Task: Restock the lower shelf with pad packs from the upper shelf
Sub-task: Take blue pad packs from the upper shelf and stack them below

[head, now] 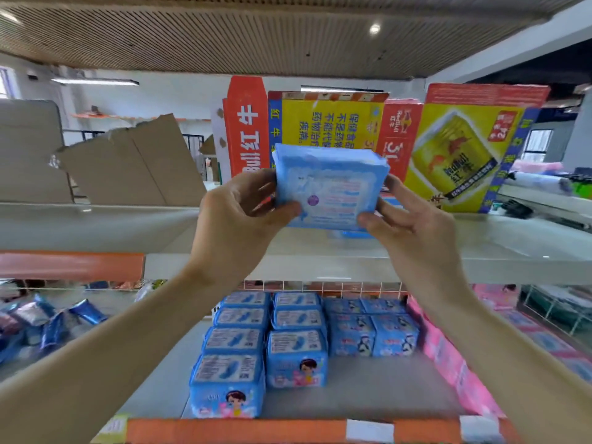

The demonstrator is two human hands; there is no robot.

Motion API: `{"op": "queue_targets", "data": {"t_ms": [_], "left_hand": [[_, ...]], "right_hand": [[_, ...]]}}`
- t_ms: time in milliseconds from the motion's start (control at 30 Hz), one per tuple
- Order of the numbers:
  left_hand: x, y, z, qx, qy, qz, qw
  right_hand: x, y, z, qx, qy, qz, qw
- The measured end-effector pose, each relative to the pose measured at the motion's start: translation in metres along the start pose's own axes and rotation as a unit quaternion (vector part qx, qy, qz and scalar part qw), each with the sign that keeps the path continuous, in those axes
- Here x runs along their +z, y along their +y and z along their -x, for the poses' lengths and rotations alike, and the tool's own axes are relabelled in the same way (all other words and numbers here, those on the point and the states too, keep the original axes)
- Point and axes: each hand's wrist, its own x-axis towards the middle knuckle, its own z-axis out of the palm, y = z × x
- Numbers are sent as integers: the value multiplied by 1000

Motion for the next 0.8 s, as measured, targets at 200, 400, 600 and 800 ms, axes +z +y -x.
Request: {"op": "queue_targets", "data": {"t_ms": [200,400,600,800], "left_hand": [[23,31,38,-119,28,125,985],[40,73,68,-170,96,113,974],[29,92,115,-106,121,-4,987],[10,101,137,-50,106,-43,992]], "right_hand": [[-31,-8,27,-22,21,25,999],[-52,-37,53,5,-17,0,1000],[-58,-61,79,94,-74,-149,982],[-45,-81,94,175,-48,-271,945]]}}
